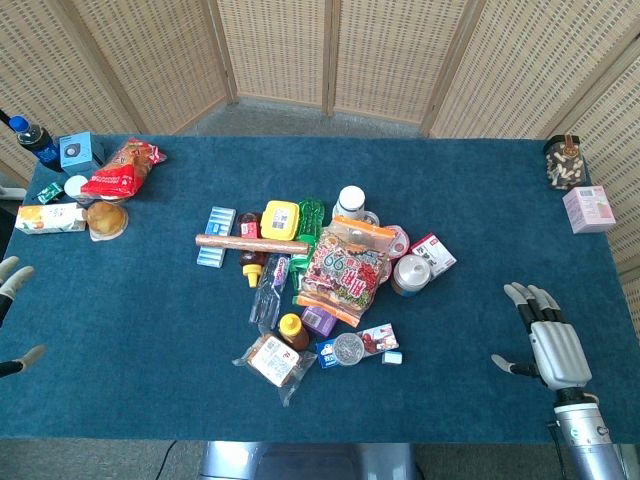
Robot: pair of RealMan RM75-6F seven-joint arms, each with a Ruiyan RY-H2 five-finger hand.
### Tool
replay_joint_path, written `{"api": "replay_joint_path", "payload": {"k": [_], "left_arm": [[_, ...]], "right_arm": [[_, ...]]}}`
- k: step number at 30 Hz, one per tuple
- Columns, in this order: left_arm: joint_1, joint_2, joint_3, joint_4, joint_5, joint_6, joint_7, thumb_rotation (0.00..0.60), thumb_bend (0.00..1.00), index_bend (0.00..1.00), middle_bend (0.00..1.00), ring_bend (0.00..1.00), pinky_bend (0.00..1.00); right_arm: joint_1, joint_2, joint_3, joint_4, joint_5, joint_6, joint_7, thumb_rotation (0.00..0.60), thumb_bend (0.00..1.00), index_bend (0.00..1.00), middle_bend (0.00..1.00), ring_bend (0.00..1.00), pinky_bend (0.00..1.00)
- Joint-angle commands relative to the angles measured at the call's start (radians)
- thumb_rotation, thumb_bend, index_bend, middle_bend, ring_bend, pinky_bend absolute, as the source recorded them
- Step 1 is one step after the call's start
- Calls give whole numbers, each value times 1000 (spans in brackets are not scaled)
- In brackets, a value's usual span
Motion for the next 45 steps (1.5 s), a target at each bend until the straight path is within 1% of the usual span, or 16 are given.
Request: {"api": "replay_joint_path", "payload": {"k": [1,8,13,17,20,24,28,32,45], "left_arm": [[0,0,0,0,1,1,1,600,42,112,0,0,0],[2,0,0,-2,3,5,4,600,42,112,0,0,0],[0,-4,-2,1,-5,2,13,600,42,112,0,0,0],[-2,-6,-6,5,-15,0,16,600,42,113,0,0,0],[-2,-7,-8,6,-18,1,18,600,41,113,0,0,0],[-3,-9,-9,9,-22,-2,22,600,41,112,0,0,0],[-5,-11,-10,13,-31,-5,26,600,42,112,0,0,0],[-7,-14,-12,17,-39,-10,29,600,42,112,0,0,0],[-10,-18,-11,19,-40,-15,33,600,42,113,0,0,0]], "right_arm": [[0,-1,-1,1,1,-2,-1,600,0,0,0,0,0],[7,-9,1,9,3,-13,4,600,0,0,0,0,0],[45,-32,18,33,15,-64,27,600,0,0,0,0,0],[103,-51,55,31,27,-119,9,600,0,0,0,0,0],[157,-71,92,17,46,-163,-21,600,0,0,0,0,0],[232,-108,140,15,96,-234,-70,600,0,0,0,0,0],[287,-138,169,5,144,-286,-113,600,0,0,0,0,0],[325,-167,185,-8,165,-298,-154,600,0,0,0,0,0],[394,-233,216,-51,179,-252,-265,600,0,0,0,0,0]]}}
